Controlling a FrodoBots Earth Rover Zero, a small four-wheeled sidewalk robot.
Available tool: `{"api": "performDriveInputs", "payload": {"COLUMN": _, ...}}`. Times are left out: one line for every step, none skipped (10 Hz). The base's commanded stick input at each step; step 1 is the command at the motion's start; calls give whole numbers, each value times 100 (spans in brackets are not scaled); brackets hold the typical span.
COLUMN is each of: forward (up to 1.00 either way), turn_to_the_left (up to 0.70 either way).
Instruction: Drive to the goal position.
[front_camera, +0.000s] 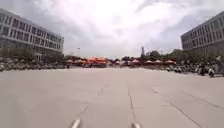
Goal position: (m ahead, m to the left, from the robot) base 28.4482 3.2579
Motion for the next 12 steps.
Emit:
{"api": "performDriveInputs", "payload": {"forward": 85, "turn_to_the_left": 0}}
{"api": "performDriveInputs", "payload": {"forward": 85, "turn_to_the_left": 0}}
{"api": "performDriveInputs", "payload": {"forward": 85, "turn_to_the_left": -1}}
{"api": "performDriveInputs", "payload": {"forward": 85, "turn_to_the_left": -2}}
{"api": "performDriveInputs", "payload": {"forward": 85, "turn_to_the_left": -2}}
{"api": "performDriveInputs", "payload": {"forward": 85, "turn_to_the_left": -2}}
{"api": "performDriveInputs", "payload": {"forward": 85, "turn_to_the_left": -2}}
{"api": "performDriveInputs", "payload": {"forward": 85, "turn_to_the_left": -2}}
{"api": "performDriveInputs", "payload": {"forward": 85, "turn_to_the_left": -2}}
{"api": "performDriveInputs", "payload": {"forward": 85, "turn_to_the_left": -2}}
{"api": "performDriveInputs", "payload": {"forward": 85, "turn_to_the_left": -2}}
{"api": "performDriveInputs", "payload": {"forward": 85, "turn_to_the_left": -2}}
